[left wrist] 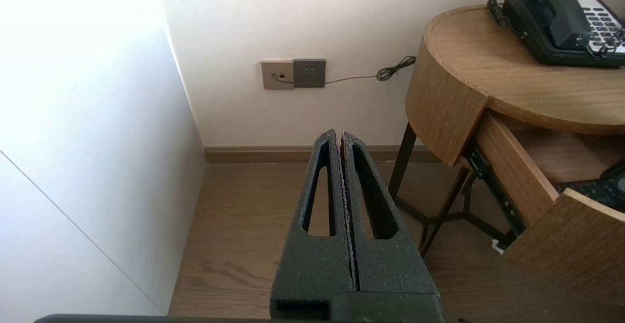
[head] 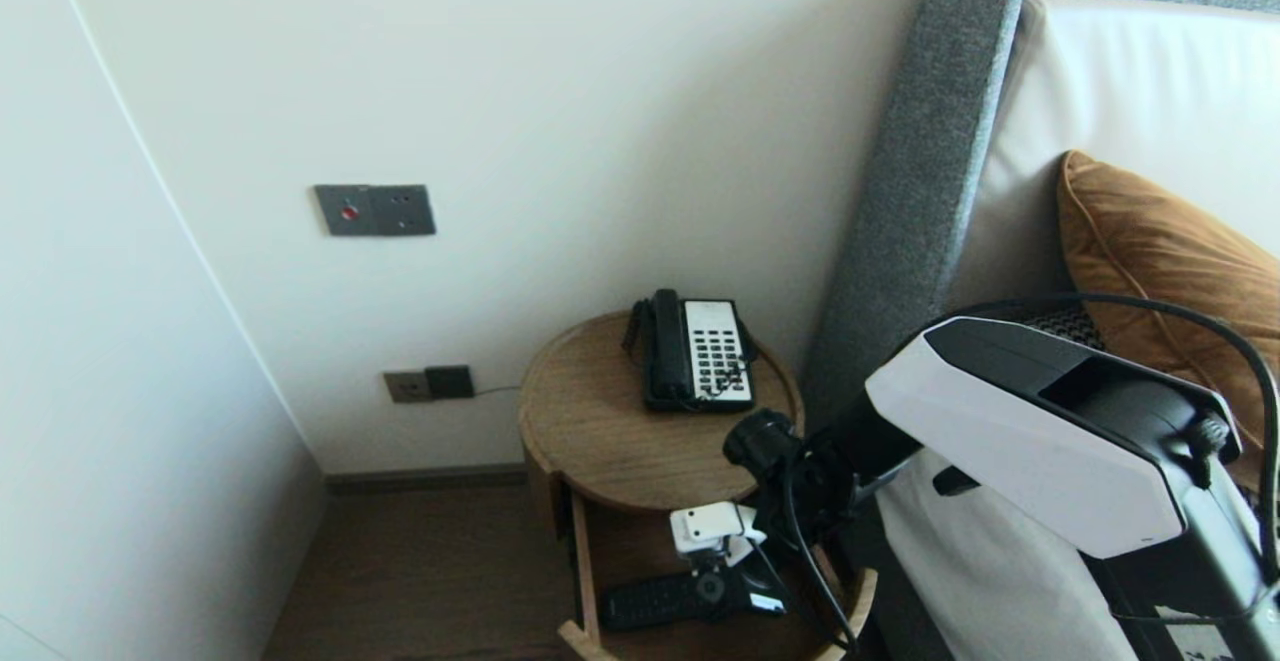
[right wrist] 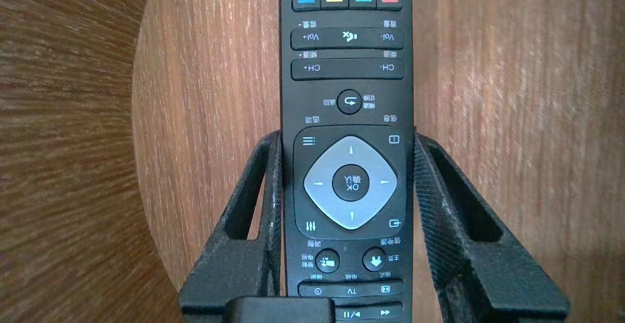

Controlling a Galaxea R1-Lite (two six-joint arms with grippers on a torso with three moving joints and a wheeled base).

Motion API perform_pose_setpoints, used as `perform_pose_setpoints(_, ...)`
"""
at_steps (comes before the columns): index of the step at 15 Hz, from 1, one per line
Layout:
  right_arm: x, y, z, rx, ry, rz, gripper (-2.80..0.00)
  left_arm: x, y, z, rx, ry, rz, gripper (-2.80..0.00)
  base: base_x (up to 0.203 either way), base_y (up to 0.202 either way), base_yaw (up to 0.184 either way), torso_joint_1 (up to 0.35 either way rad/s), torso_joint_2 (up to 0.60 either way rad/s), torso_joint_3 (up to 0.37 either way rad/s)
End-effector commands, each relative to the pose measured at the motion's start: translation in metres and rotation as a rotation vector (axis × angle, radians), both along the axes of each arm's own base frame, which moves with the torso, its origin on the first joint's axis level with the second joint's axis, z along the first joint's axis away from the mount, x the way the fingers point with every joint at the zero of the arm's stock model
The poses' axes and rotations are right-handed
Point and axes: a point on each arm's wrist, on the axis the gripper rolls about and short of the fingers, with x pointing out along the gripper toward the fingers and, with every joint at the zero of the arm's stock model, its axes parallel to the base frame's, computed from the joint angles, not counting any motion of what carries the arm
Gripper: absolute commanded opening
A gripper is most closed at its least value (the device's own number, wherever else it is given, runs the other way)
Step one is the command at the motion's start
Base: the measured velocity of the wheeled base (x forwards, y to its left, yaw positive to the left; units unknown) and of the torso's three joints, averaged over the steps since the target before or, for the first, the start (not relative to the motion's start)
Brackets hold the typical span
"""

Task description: Put the remote controls on the table in the drawer one by one

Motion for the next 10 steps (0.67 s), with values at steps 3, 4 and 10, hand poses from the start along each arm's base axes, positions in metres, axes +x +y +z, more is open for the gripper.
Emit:
perform_pose_setpoints(3,0.001,0.000,-0.009,-0.010,0.012,0.004,-2.80,0.000,0.000,0.000,0.000,-0.001,0.001,-2.80,0.000,0.000,0.000,0.000,0.00,0.000)
perform_pose_setpoints(4,0.001,0.000,-0.010,-0.011,0.014,0.004,-2.80,0.000,0.000,0.000,0.000,-0.002,0.001,-2.80,0.000,0.000,0.000,0.000,0.00,0.000)
perform_pose_setpoints(10,0.001,0.000,-0.017,-0.018,0.027,0.005,-2.80,0.000,0.000,0.000,0.000,-0.001,0.001,-2.80,0.000,0.000,0.000,0.000,0.00,0.000)
